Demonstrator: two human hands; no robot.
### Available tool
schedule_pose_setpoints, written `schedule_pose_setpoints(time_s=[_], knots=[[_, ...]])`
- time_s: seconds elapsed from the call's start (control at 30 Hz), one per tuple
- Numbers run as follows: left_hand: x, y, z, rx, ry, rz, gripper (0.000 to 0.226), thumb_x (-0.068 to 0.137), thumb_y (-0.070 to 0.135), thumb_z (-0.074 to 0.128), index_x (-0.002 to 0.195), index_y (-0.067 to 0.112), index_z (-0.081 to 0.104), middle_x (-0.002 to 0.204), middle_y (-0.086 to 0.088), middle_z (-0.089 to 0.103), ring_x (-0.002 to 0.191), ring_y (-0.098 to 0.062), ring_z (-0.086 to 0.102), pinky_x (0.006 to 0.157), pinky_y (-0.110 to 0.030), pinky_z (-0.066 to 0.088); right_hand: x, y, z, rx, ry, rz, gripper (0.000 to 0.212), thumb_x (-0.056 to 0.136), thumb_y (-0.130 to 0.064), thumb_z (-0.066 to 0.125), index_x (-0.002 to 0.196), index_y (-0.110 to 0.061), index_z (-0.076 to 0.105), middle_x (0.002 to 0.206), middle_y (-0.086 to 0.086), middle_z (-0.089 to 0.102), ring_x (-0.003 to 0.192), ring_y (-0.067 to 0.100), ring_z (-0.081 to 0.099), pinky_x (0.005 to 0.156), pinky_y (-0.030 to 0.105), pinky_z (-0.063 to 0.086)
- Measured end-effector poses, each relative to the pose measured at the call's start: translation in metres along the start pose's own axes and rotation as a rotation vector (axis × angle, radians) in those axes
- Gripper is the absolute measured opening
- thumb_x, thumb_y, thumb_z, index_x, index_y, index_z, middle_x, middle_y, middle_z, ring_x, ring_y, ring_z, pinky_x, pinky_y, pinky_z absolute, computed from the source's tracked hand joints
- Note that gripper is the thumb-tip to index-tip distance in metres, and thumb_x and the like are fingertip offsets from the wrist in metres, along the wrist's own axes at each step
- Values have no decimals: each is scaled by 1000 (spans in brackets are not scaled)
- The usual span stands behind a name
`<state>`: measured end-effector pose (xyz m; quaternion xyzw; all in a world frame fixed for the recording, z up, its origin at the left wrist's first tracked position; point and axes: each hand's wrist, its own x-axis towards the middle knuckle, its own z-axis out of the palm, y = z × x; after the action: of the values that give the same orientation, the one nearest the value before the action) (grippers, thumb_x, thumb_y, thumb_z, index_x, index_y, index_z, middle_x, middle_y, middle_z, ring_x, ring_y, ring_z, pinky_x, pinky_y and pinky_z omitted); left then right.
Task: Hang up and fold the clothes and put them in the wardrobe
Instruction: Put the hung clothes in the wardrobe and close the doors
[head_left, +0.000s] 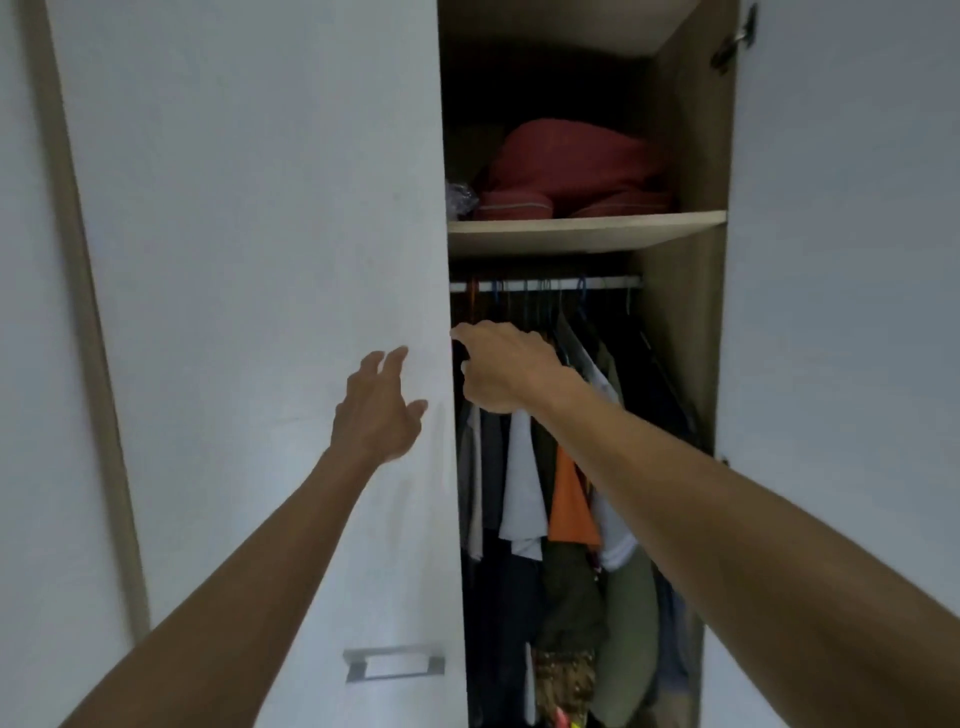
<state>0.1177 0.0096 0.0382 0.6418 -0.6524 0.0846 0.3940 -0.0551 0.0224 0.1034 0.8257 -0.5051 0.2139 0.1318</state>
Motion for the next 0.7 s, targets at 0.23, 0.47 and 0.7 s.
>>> schedule_pose_setpoints(time_s=[0.23, 0.47, 0.7], knots=[[-71, 106, 63, -305, -187, 252, 71, 93, 29, 67, 152, 14, 31, 152, -11, 35, 141, -29, 35, 113, -41, 32, -113, 62, -41, -190, 172, 190, 43, 92, -22, 56, 134, -20, 52, 129, 7, 54, 124, 32, 47, 96, 50, 42], [-133, 249, 83, -468, -265, 492, 74, 93, 37, 66, 153, 13, 30, 153, -8, 35, 142, -23, 31, 114, -28, 24, -211, 125, -118, -542, 431, 324, 45, 85, -12, 59, 130, -16, 58, 136, 8, 55, 132, 31, 42, 104, 49, 38], [-176, 370, 80, -633, -376, 606, 79, 95, 45, 61, 158, 20, 20, 161, -2, 24, 146, -17, 26, 111, -20, 17, -285, 191, -175, -557, 671, 541, 80, 79, 4, 57, 151, -25, 36, 168, 9, 6, 154, 36, 6, 116, 58, 27]])
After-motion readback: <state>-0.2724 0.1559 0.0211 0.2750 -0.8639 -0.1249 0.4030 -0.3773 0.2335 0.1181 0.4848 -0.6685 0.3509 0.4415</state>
